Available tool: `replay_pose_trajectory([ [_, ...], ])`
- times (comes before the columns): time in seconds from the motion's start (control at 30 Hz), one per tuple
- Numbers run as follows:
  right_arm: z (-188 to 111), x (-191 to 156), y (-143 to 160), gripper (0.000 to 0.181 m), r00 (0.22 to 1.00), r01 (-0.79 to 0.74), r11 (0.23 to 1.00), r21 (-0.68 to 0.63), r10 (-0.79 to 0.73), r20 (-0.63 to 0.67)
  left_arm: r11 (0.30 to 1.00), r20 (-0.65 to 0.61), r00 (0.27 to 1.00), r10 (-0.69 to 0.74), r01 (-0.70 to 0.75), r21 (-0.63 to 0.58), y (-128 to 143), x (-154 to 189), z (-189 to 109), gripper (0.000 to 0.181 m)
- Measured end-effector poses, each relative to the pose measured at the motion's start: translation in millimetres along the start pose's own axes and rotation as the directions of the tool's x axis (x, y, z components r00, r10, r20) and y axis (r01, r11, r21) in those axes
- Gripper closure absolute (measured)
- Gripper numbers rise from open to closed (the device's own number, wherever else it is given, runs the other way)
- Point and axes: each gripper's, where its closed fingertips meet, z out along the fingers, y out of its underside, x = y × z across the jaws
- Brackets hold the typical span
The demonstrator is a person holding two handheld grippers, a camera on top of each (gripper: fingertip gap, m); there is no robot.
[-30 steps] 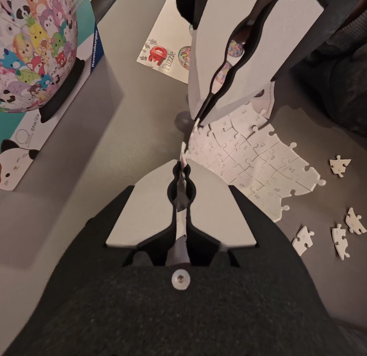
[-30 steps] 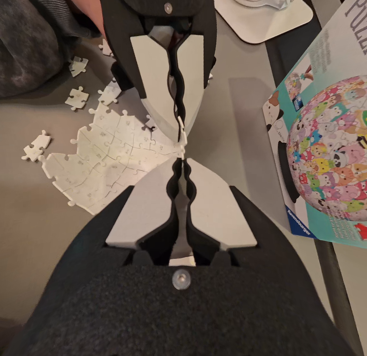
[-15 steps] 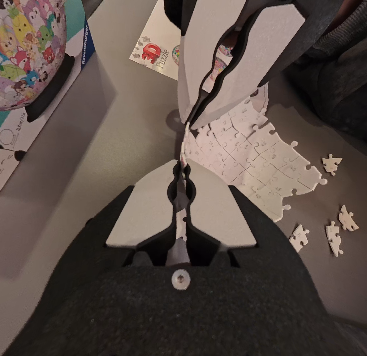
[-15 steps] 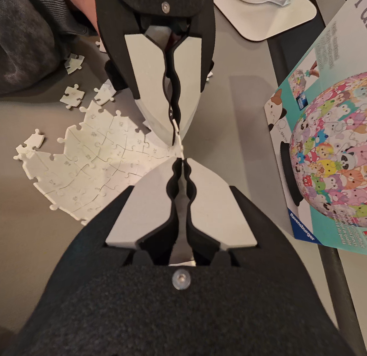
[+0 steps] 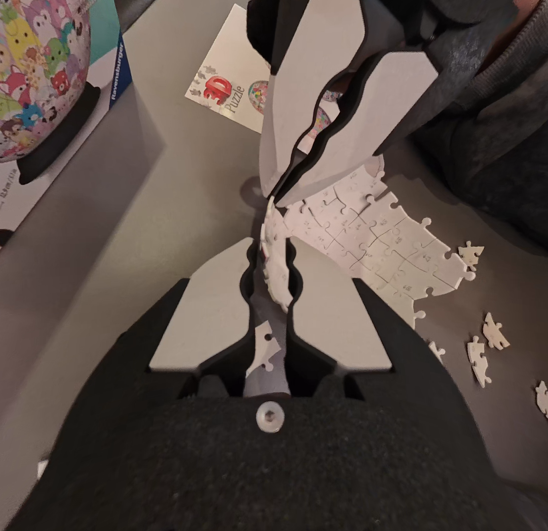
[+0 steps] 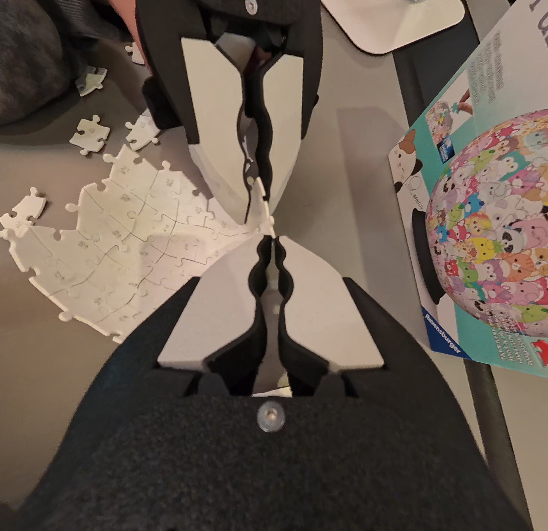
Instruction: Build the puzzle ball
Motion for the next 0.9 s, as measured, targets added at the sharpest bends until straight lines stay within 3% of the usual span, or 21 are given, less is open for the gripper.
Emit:
replay_pose_trajectory([
  [0.2,0.8,-1.4,-1.5,0.179,1.0,-0.001,1.0,0.002,0.001,-0.004,0.999,0.026,1.0,0.017,-0.016,-0.041,6.0,-2.0,10.6,0.163],
  [0.33,1.5,-2.2,-1.8,0.179,1.0,-0.005,1.0,0.005,0.005,0.0,0.997,0.05,0.998,0.032,-0.029,-0.073,10.0,-3.6,16.9,0.173],
  [0.9,-0.5,-2.6,-4.3,0.179,1.0,0.025,1.0,0.017,-0.025,-0.01,0.998,0.035,0.999,0.014,-0.012,-0.057,7.4,-2.2,14.4,0.176],
])
